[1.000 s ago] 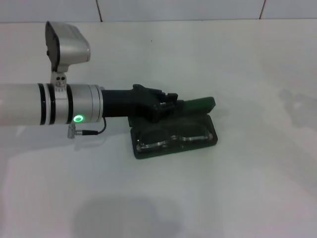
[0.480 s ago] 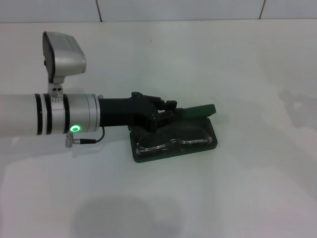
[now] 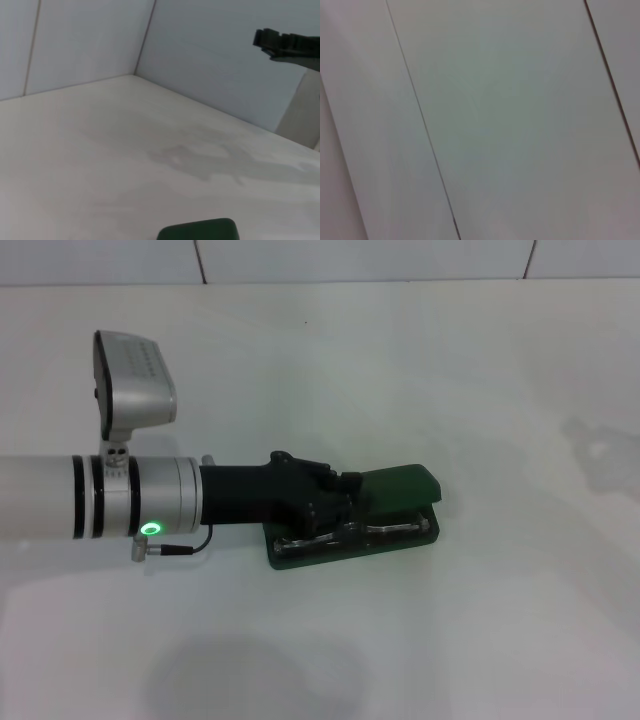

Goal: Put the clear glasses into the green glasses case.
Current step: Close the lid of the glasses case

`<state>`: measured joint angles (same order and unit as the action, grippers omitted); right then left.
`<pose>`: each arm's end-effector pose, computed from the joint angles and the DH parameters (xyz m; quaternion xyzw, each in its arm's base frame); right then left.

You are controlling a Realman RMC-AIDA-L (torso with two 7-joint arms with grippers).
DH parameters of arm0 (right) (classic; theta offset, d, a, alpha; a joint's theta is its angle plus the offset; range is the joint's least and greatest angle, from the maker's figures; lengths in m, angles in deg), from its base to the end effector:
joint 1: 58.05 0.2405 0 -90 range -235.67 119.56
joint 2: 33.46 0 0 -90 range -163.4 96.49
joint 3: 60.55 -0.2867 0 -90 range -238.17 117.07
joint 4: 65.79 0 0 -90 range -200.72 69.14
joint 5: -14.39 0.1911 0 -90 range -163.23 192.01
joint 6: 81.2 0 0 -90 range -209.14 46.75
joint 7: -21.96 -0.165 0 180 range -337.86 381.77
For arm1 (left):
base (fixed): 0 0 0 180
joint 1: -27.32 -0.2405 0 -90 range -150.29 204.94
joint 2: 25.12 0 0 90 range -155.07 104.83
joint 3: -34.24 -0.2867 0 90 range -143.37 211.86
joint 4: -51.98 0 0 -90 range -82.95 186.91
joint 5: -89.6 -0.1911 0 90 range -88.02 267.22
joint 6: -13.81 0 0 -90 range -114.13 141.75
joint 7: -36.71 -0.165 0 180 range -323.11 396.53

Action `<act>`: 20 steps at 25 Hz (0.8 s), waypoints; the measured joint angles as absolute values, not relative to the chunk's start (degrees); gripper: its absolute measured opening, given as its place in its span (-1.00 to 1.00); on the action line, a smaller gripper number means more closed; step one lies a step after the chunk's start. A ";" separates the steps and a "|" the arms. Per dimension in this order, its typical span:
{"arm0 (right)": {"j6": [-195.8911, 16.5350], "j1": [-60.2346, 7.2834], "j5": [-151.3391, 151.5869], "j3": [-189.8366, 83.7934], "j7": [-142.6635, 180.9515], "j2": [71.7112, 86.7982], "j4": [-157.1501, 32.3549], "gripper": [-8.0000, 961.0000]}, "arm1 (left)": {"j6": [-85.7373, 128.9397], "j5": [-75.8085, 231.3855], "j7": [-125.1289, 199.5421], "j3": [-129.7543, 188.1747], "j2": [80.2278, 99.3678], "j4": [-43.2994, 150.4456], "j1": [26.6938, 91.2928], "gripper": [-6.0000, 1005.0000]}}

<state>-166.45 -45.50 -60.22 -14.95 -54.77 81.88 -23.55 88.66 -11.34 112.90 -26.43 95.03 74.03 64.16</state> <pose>0.3126 0.3076 0.0706 -0.8026 0.2481 0.4188 0.3447 -0.2362 0.3380 -0.1107 -0.9481 -0.2272 -0.2122 0.0670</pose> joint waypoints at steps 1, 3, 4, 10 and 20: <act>-166.45 -45.48 -60.22 -15.01 -54.77 81.90 -23.57 -0.81 | 88.81 -11.36 112.59 -26.44 95.05 73.77 64.15 -0.40; -166.45 -45.45 -60.22 -15.06 -54.77 81.91 -23.62 -0.81 | 89.38 -11.38 111.63 -26.46 95.09 73.45 64.15 -0.40; -166.44 -45.43 -60.22 -15.09 -54.77 81.91 -23.64 -0.81 | 89.65 -11.39 111.25 -26.47 95.11 73.35 64.15 -0.39; -166.44 -45.39 -60.22 -15.12 -54.77 81.94 -23.72 -0.81 | 90.75 -11.40 110.43 -26.50 95.20 73.29 64.08 -0.38; -166.44 -45.40 -60.17 -15.20 -54.78 81.94 -24.32 -0.81 | 90.89 -11.35 108.13 -26.61 95.19 71.23 63.97 -0.36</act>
